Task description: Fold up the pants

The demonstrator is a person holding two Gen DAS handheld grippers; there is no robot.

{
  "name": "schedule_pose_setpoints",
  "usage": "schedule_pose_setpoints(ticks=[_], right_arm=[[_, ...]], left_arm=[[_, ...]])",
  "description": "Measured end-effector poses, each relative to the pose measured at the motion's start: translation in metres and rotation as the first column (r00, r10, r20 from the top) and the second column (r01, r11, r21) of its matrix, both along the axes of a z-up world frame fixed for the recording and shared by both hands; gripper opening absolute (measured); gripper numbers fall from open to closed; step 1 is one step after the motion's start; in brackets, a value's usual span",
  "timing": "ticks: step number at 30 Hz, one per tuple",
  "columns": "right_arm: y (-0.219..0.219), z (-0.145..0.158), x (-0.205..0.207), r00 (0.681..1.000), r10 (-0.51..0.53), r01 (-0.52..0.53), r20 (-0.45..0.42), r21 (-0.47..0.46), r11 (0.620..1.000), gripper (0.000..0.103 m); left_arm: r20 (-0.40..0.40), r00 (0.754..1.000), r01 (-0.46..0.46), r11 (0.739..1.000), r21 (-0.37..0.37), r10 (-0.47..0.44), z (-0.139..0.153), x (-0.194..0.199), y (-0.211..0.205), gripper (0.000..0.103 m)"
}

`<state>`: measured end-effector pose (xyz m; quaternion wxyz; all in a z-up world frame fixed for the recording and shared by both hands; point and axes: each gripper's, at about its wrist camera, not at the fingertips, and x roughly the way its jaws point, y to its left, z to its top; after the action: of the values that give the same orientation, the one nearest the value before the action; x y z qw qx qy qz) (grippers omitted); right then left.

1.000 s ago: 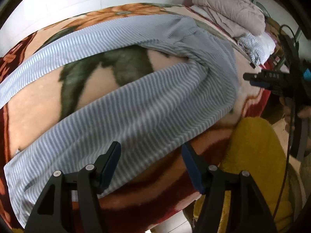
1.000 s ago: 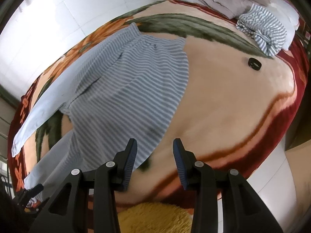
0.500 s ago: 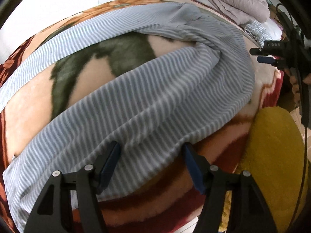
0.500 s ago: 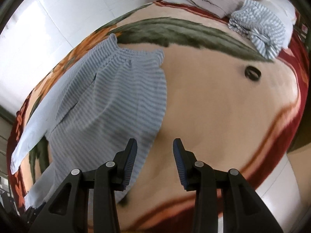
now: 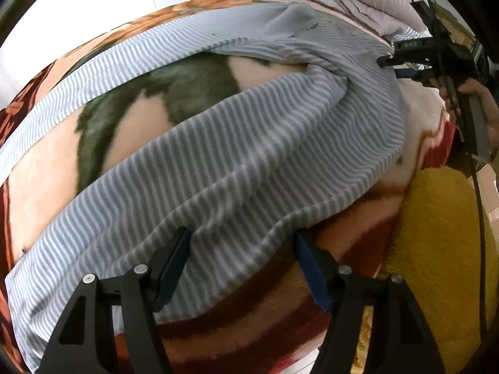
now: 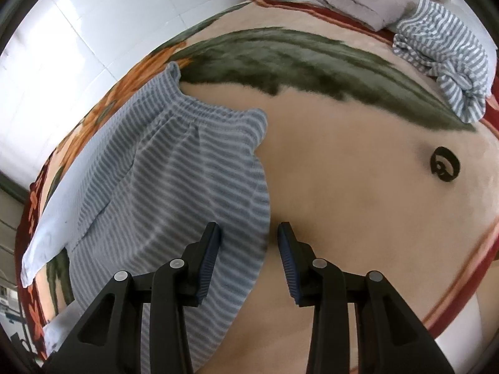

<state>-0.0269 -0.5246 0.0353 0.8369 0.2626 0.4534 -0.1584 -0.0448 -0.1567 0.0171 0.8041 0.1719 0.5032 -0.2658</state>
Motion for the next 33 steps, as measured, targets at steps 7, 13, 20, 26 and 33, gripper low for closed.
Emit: schedule_pose_setpoints(ticks=[7,13,20,26,33], right_arm=[[-0.01,-0.006,-0.005,0.998,-0.019,0.015,0.064,0.063,0.998,0.04],[-0.012,0.0,-0.01,0.993,-0.004,-0.004,0.117,0.073,0.997,0.012],[-0.014,0.033,-0.028,0.972,-0.025,0.006,0.235,0.079,0.997,0.005],[-0.007,0.068,-0.053,0.956,-0.022,0.02,0.292,0.009,1.0,0.004],[-0.004,0.042,-0.061,0.982,-0.008,0.01,0.187,-0.012,1.0,0.004]], left_arm=[[0.093,0.996,-0.009,0.999,0.049,0.005,0.0,-0.01,-0.013,0.018],[0.114,0.993,-0.025,0.999,-0.028,0.028,0.041,-0.021,0.003,0.012],[0.123,0.992,-0.024,0.994,-0.102,0.037,0.091,-0.047,0.026,0.011],[0.105,0.994,0.003,0.993,-0.122,0.009,0.112,-0.067,0.029,0.011],[0.064,0.998,0.007,0.993,-0.117,0.001,0.108,-0.078,0.033,0.012]])
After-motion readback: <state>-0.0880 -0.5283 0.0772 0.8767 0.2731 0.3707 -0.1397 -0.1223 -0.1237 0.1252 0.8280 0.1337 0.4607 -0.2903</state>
